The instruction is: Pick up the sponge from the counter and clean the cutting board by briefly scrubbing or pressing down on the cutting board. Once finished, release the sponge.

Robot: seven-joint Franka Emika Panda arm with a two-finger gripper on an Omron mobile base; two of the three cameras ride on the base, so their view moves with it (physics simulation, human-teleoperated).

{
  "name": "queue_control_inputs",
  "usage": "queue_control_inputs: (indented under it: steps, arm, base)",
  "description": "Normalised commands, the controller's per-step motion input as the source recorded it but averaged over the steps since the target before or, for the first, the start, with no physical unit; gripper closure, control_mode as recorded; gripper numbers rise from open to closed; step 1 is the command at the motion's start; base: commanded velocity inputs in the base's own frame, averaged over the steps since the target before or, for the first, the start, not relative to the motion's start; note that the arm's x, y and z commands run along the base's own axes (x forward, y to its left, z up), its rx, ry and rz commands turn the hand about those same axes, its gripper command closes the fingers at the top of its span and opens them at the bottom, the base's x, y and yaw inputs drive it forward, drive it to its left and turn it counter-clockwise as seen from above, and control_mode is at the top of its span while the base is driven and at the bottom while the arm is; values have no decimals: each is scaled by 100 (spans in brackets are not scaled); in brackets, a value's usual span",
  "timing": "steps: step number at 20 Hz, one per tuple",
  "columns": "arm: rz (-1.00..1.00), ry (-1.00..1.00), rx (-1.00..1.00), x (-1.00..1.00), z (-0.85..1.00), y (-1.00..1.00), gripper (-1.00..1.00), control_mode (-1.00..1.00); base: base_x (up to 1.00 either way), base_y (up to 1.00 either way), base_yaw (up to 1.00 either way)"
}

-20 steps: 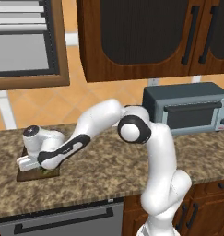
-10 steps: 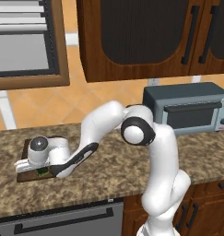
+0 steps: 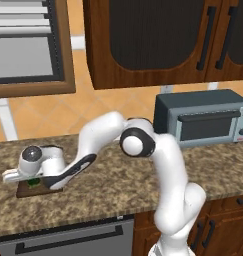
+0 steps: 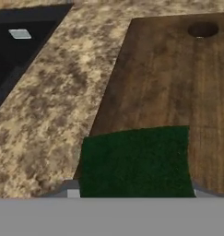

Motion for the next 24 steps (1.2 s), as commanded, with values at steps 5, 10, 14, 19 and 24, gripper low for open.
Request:
queue_control_inputs:
  steps: [5, 10, 14, 19, 24]
  arm:
    - [4, 10, -5, -12, -67, 22, 100, -100]
    - [6, -9, 1, -67, -75, -31, 100, -100]
    - [1, -33, 31, -56, 28, -98, 100, -100]
    - [0, -3, 23, 61, 3, -38, 100, -100]
    - [0, 33, 1, 59, -51, -49, 100, -100]
  base:
    - [0, 0, 0]
    - [0, 0, 0]
    - [0, 0, 0]
    - [0, 0, 0]
    - [0, 0, 0]
